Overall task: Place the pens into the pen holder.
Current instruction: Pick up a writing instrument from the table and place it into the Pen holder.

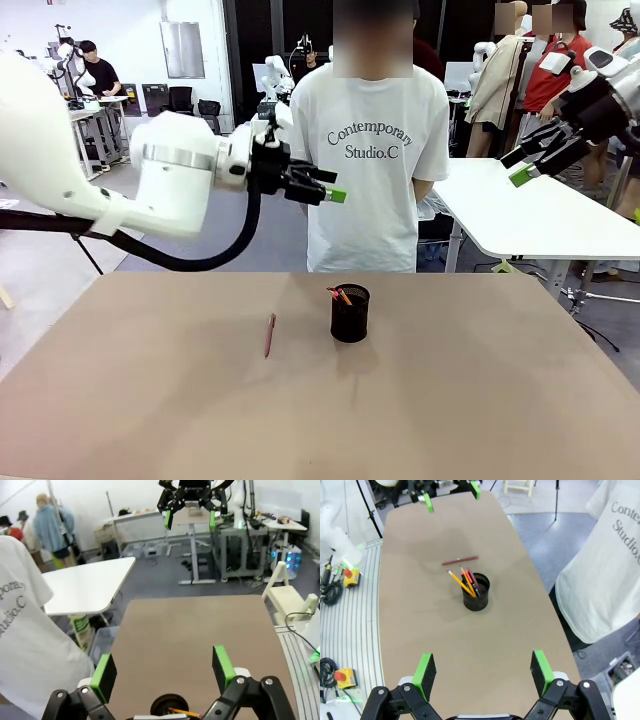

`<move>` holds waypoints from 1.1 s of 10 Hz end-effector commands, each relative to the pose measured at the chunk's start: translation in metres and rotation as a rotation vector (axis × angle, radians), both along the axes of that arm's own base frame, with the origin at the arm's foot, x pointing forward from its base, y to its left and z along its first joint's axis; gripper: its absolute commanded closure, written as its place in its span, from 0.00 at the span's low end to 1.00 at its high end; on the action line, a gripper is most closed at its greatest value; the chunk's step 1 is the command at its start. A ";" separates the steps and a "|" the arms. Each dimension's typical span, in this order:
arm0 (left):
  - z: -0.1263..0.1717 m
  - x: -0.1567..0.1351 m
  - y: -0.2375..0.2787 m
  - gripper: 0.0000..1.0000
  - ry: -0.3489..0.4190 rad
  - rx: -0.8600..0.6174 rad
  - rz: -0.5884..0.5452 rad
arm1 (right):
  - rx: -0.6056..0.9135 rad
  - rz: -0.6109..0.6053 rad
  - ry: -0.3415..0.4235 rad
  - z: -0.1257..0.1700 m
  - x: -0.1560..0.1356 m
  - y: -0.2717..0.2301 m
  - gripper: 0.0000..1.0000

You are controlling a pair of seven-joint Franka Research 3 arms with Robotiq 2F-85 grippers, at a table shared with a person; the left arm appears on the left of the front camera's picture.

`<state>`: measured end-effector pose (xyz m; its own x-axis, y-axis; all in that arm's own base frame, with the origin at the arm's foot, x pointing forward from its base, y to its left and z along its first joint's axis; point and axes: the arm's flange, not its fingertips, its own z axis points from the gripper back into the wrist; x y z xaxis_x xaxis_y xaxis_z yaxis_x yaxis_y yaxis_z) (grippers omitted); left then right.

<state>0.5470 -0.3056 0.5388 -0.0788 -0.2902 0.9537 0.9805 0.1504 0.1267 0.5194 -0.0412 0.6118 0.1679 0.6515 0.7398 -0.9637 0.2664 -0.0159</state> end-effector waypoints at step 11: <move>0.007 -0.038 0.031 0.00 0.477 0.607 0.556 | 0.001 -0.005 0.002 0.002 -0.001 0.000 0.00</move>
